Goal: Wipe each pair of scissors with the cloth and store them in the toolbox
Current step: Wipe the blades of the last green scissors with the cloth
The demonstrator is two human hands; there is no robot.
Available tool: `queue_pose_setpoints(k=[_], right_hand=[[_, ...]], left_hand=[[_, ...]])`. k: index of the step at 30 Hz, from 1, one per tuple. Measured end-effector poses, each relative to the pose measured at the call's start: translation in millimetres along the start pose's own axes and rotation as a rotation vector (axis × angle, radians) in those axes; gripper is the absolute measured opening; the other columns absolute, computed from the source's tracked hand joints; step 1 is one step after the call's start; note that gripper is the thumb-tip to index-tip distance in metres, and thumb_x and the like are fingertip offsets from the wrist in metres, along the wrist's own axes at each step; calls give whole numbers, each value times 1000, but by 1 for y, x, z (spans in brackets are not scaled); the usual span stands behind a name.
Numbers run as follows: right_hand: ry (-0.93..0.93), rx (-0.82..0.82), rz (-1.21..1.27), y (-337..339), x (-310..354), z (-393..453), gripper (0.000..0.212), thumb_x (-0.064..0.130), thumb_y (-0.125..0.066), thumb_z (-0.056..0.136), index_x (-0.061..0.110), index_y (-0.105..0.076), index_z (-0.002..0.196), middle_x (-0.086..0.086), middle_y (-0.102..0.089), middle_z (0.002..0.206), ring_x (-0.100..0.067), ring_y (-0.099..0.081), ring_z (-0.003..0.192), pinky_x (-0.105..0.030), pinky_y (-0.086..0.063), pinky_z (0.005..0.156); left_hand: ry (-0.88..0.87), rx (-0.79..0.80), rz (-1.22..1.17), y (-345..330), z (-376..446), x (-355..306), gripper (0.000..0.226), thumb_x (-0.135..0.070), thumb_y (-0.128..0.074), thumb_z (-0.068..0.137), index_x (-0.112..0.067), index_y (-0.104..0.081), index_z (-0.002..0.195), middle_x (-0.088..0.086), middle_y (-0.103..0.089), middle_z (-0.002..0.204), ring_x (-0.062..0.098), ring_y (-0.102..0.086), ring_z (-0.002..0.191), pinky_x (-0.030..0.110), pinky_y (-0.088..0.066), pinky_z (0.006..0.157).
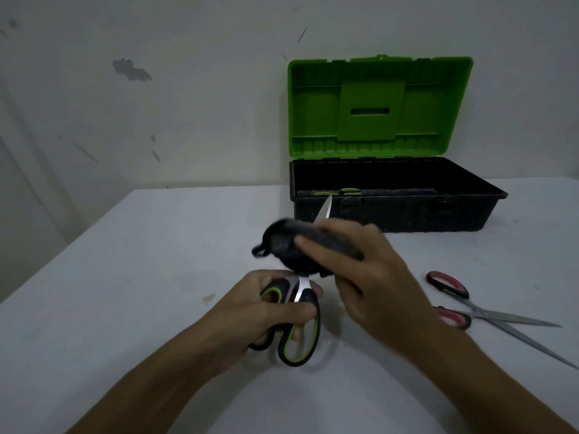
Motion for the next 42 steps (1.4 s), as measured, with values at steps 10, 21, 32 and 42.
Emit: queue_pose_setpoints(k=[10, 21, 32, 42], right_hand=[[-399, -184, -137, 14, -53, -4, 63, -8, -52, 87, 14, -44, 145, -15, -46, 130, -34, -50, 102, -40, -52, 76], [-250, -193, 168, 17, -19, 4, 63, -8, -52, 87, 9, -40, 147, -15, -40, 132, -18, -47, 116, -23, -46, 98], [-275, -52, -89, -6, -41, -2, 56, 1, -46, 88, 20, -48, 141, -13, -41, 123, -33, -50, 100, -47, -56, 67], [-128, -18, 135, -6, -12, -1, 63, -8, -55, 84, 14, -49, 142, -11, -38, 127, -22, -50, 105, -26, -50, 87]], left_hand=[[-95, 178, 211, -3, -3, -3, 15, -10, -72, 79, -13, -72, 94, -4, -66, 68, 14, -62, 61, 23, -49, 63], [22, -19, 130, 12, 3, 6, 14, 2, -66, 86, -3, -69, 99, -5, -64, 55, 10, -60, 51, 16, -46, 55], [-51, 104, 219, 4, -1, 2, 21, -14, -75, 80, -3, -67, 96, -6, -64, 65, 11, -60, 58, 20, -44, 62], [-19, 29, 10, 3, 2, 0, 10, 4, -65, 85, 5, -67, 94, 9, -61, 64, 20, -56, 54, 21, -48, 54]])
Point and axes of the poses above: each hand's wrist, its own z-axis towards the middle knuckle, its own y-axis out of the back of the hand, x = y × z, the point moved 6 cm from there along z, towards the middle knuckle
